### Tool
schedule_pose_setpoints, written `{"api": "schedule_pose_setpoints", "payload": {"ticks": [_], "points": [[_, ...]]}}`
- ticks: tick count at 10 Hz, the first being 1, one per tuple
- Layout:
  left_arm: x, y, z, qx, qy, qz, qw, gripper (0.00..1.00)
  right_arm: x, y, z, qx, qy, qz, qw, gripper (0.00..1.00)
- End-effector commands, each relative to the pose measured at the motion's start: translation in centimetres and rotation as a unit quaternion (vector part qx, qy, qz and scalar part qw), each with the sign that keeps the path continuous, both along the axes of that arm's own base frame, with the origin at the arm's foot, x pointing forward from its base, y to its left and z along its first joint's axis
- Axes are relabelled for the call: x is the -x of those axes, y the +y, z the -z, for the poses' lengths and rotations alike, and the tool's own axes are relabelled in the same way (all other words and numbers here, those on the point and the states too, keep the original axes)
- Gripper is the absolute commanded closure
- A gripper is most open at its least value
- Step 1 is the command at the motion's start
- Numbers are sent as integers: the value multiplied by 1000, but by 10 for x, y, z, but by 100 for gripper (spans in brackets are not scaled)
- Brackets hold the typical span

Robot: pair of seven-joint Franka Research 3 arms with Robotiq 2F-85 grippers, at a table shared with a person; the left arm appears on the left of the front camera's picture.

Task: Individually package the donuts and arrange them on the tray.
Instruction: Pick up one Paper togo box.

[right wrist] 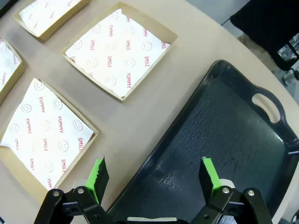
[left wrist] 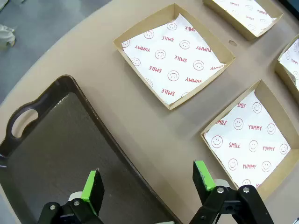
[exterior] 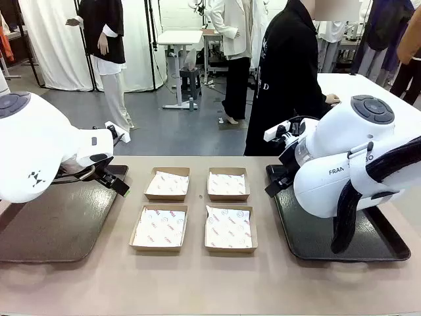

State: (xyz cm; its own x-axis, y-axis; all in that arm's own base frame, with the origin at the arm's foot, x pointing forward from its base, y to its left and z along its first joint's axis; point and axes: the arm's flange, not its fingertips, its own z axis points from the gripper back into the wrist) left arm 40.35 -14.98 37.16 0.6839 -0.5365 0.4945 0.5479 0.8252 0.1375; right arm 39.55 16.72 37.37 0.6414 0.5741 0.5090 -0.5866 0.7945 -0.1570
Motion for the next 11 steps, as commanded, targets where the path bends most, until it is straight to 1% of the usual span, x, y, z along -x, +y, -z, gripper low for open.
{"api": "schedule_pose_setpoints", "payload": {"ticks": [1, 11], "points": [[0, 0, 0, 0, 0, 0, 1000, 0, 0, 0, 0, 0, 0, 0, 1000, 0], [0, 0, 0, 0, 0, 0, 1000, 0, 0, 0, 0, 0, 0, 0, 1000, 0]]}}
